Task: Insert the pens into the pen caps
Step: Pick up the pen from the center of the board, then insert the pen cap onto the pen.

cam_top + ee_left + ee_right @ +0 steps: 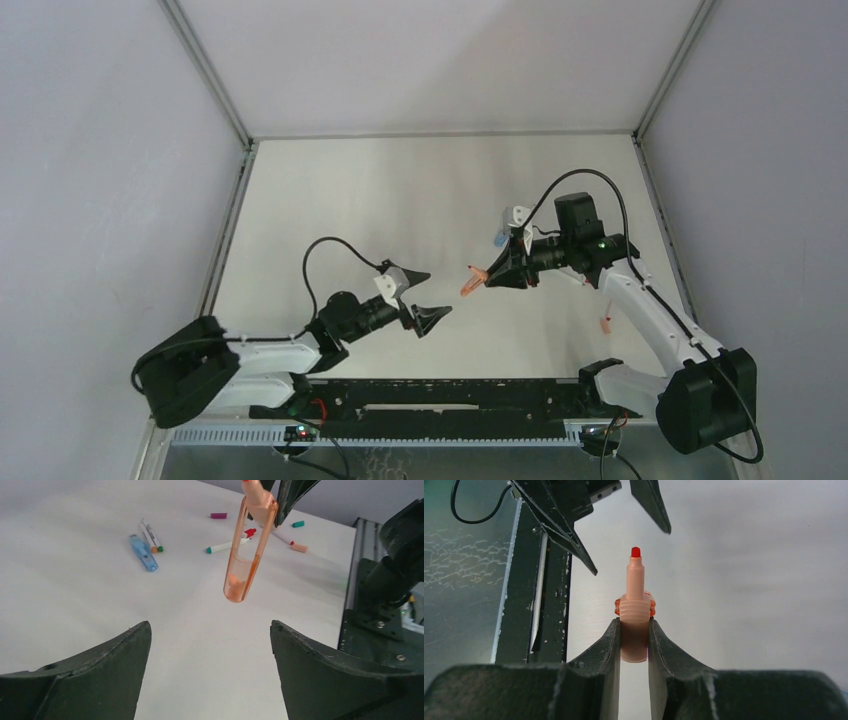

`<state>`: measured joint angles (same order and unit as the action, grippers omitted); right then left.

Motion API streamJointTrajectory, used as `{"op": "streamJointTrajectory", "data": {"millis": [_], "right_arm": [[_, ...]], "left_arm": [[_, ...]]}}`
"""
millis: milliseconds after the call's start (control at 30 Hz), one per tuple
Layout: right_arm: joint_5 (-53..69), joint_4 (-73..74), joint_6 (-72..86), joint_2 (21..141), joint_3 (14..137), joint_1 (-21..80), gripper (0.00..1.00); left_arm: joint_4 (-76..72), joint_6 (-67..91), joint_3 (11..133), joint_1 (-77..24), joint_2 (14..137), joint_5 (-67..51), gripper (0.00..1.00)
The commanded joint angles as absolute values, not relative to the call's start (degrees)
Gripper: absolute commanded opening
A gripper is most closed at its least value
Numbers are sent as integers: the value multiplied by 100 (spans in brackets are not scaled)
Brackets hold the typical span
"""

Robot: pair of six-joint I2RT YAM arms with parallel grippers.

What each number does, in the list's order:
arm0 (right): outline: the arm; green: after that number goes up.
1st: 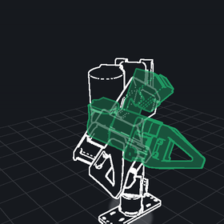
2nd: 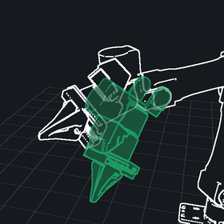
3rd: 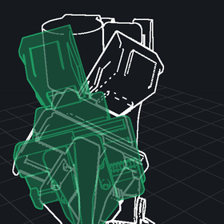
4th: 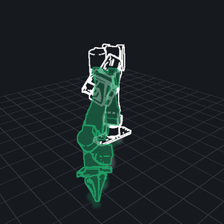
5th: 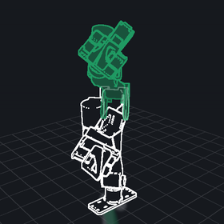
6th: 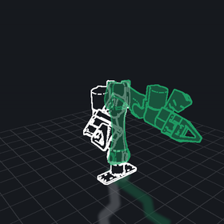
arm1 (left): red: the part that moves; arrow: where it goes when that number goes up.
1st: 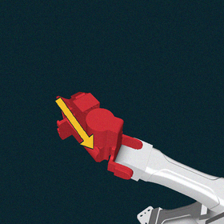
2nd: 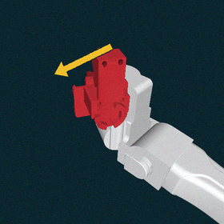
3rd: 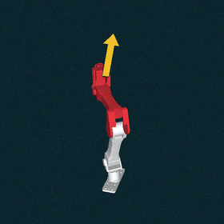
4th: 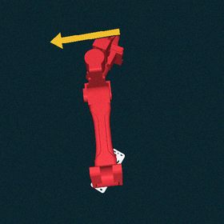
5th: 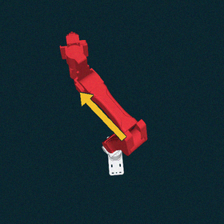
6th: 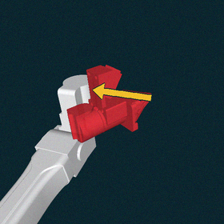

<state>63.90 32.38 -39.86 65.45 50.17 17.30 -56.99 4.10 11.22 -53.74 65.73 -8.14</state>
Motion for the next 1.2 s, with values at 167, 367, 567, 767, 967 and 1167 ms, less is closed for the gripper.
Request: {"op": "streamJointTrajectory", "data": {"millis": [167, 367, 567, 767, 967, 1167], "right_arm": [[6511, 3020, -3731, 6294, 4992, 1629, 0], [6314, 2832, -3472, 6282, 4992, 1584, 0], [6262, 2594, -3212, 6225, 4934, 1544, 0], [6305, 2480, -3088, 6136, 4887, 1468, 0], [6473, 2515, -3152, 6127, 4879, 1541, 0], [6503, 2516, -3201, 6093, 4850, 1622, 0]], "left_arm": [[-8394, 4176, 922, -5388, 7900, -923, 92], [-8396, 6449, 737, -5394, 8145, -194, 91], [-8403, 8780, 1097, -5413, 8872, -162, 91], [-8446, 10252, 1210, -5612, 9446, 252, 91], [-8453, 11155, 1528, -5642, 9662, 445, 91], [-8457, 11832, 1870, -5651, 10046, 460, 84]]}}
